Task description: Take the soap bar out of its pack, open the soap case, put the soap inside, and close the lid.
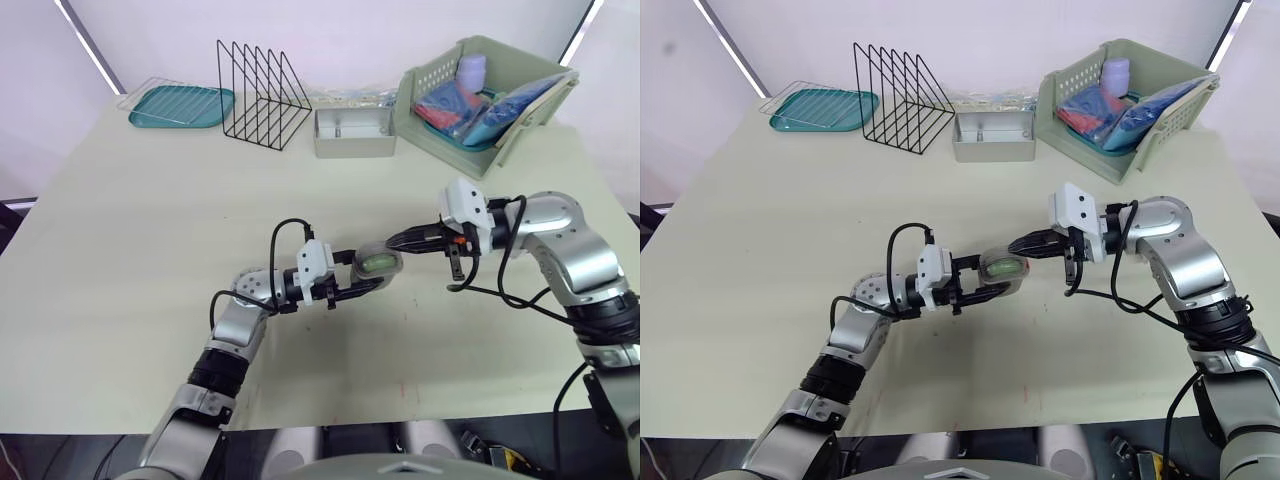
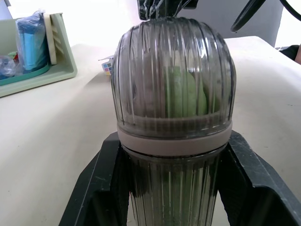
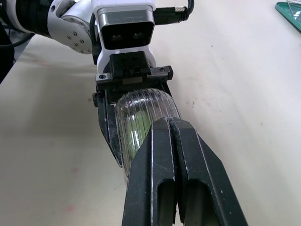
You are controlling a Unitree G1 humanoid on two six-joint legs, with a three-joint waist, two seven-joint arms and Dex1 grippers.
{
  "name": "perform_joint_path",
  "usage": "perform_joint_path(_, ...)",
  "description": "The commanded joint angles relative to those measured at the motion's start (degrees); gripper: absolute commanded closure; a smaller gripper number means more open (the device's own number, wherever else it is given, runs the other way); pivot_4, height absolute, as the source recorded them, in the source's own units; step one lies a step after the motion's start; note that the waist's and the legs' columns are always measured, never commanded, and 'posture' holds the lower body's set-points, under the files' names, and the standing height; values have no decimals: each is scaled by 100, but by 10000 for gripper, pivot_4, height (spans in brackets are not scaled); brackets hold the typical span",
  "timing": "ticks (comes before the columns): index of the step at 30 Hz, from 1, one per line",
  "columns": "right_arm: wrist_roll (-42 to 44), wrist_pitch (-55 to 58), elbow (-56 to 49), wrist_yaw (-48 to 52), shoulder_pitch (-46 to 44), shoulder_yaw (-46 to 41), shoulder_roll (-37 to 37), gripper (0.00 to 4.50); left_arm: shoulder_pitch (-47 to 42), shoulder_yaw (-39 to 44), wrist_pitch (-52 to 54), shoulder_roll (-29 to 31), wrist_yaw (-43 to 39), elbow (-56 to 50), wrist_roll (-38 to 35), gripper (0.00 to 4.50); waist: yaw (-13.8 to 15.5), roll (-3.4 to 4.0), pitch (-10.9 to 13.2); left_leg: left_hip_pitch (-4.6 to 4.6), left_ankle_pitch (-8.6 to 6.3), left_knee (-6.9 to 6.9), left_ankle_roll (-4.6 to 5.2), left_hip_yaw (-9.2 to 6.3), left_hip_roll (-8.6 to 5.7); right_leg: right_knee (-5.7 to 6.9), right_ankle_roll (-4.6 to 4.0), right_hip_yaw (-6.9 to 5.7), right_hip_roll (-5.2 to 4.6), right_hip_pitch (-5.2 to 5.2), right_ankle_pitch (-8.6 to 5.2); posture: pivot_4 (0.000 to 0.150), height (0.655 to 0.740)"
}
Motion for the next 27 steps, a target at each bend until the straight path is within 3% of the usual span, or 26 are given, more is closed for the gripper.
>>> perform_joint_path(1,-323,116,124,56,179,456,25,44335,-36,84,-71,-10,107,-123,-37,26008,0,0,0,3,0,0,0,0,0,0,0,0,0,3,0,1500,7400)
perform_joint_path(14,-379,29,335,101,131,409,125,44335,-70,98,-65,-5,141,-97,-39,26008,-13,0,1,69,-1,-21,1,0,3,-24,0,-2,5,73,-1,1500,7400)
perform_joint_path(20,-7,-141,240,-131,274,-177,267,44335,-72,129,-31,5,146,-105,-80,26008,-8,-1,1,66,-1,-20,1,-2,5,-25,0,-3,5,73,-1,1500,7400)
perform_joint_path(27,512,560,140,-356,274,-770,90,44335,-66,134,-44,46,113,-101,-79,26008,1,-1,5,60,-1,-21,1,-4,4,-30,0,-5,4,71,-1,1500,7400)
